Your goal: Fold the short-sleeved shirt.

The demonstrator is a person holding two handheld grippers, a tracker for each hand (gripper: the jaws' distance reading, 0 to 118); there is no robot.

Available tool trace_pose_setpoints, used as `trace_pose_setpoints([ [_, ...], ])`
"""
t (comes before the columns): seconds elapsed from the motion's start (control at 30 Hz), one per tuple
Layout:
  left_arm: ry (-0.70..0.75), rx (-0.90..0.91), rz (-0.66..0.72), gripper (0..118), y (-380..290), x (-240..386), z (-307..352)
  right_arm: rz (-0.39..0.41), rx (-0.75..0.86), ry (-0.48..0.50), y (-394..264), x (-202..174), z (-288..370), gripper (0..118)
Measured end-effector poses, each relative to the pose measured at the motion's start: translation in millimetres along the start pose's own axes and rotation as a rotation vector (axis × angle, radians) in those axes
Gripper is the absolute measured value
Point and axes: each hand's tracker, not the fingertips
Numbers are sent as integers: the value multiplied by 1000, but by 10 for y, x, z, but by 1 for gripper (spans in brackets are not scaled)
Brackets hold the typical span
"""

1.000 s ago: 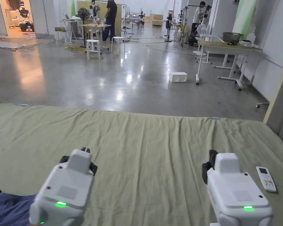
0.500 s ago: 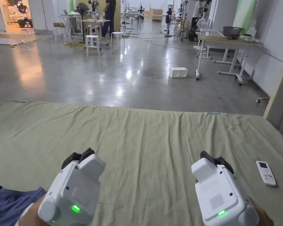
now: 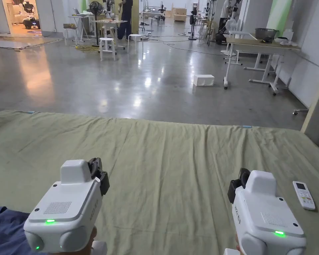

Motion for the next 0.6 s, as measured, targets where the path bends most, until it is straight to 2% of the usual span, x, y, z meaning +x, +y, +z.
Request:
trace_pose_setpoints([
  [0.1,14,-46,-63,5,-42,-17,-104,-12,-11,4,12,-36,2,0],
  [0.27,5,-123,-39,5,61,30,-114,18,-9,21,25,-140,5,0],
  [0.4,63,-254,-25,5,-17,-390,-6,39,-30,67,-4,-288,-32,0],
  [0.47,134,-314,22,5,-103,-741,-14,45,-42,93,-40,-387,-48,0],
  [0.6,179,-396,133,5,-269,-1360,142,48,-77,140,-165,-594,-66,0],
])
